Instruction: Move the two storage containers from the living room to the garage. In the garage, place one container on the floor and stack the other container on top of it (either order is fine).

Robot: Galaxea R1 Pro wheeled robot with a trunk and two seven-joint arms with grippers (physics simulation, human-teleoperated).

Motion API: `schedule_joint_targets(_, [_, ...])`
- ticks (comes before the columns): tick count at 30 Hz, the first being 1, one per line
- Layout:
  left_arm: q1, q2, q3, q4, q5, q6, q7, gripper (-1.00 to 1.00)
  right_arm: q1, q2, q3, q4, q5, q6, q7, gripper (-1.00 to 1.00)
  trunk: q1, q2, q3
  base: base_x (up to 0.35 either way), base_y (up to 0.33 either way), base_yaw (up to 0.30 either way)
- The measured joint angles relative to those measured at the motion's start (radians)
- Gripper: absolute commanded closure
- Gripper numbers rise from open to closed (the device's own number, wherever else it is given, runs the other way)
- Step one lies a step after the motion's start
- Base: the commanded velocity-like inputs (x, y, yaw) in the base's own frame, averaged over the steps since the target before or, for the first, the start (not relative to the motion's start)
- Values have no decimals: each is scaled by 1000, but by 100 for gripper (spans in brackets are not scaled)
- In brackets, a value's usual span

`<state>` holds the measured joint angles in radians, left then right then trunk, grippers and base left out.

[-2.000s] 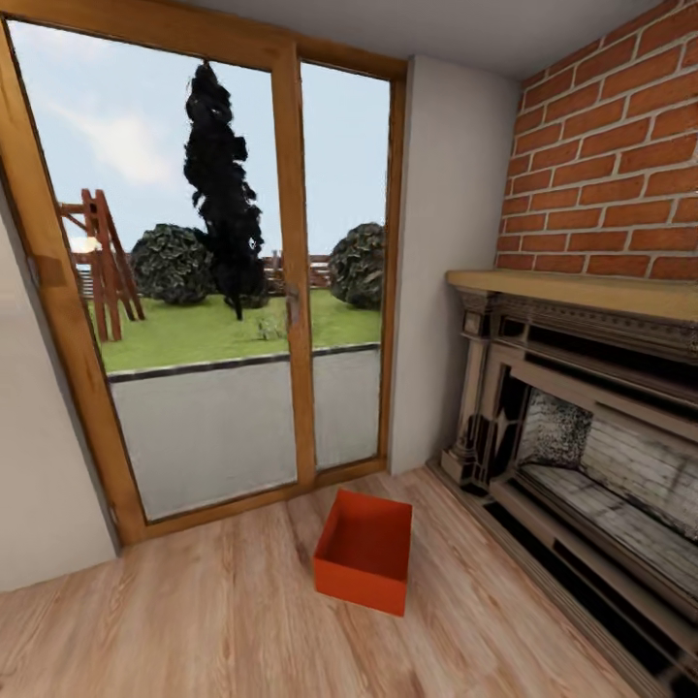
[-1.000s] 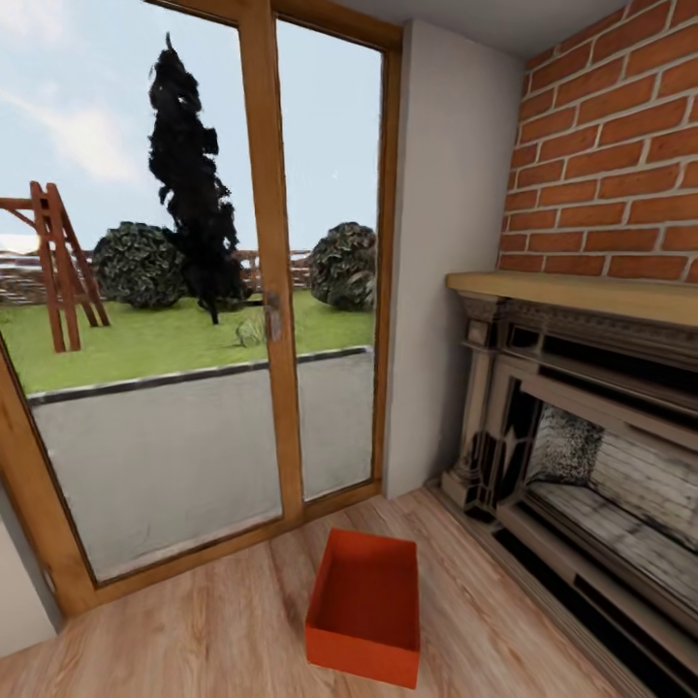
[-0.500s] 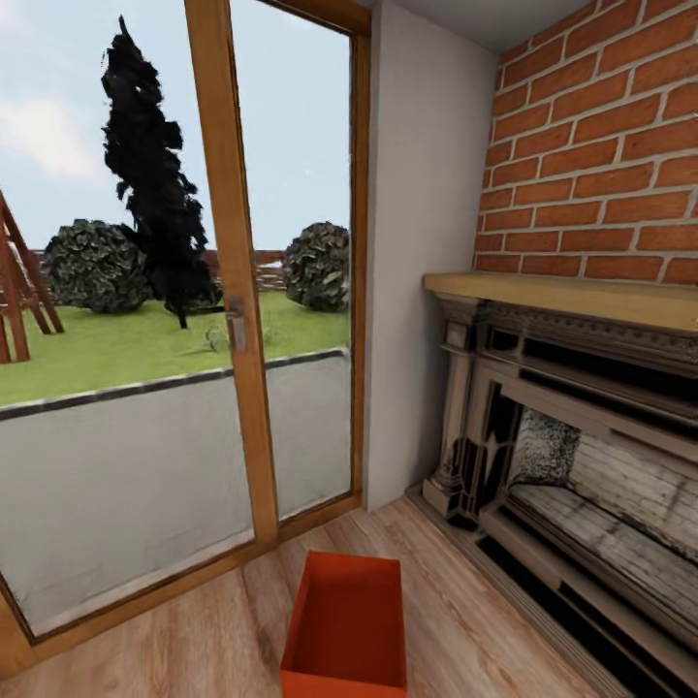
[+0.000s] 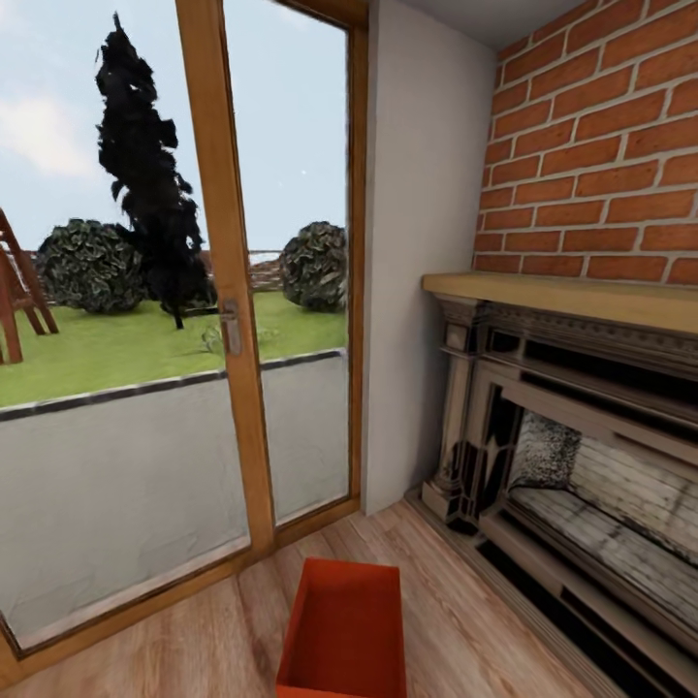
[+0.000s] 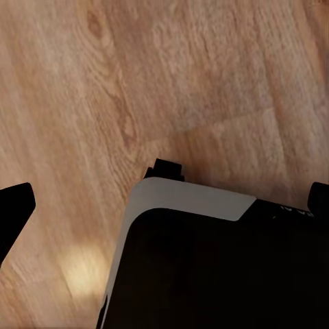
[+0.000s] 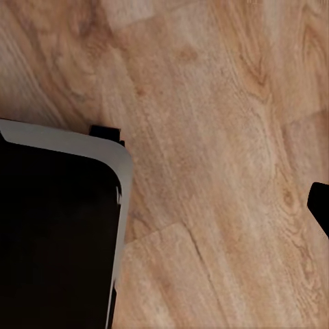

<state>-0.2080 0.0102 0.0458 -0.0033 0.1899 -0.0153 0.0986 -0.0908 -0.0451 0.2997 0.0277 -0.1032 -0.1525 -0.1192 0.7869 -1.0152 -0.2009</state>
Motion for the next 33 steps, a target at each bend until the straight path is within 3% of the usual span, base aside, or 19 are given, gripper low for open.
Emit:
schedule_joint_targets(26, [0, 1, 1, 0, 1, 0, 0, -100, 0, -1, 0, 0, -1, -2, 0, -100, 0, 0, 0, 309, 0, 0])
schedule_joint_targets(33, [0, 1, 0, 0, 1, 0, 0, -100, 0, 0, 0, 0, -1, -1, 0, -100, 0, 0, 0, 108, 0, 0])
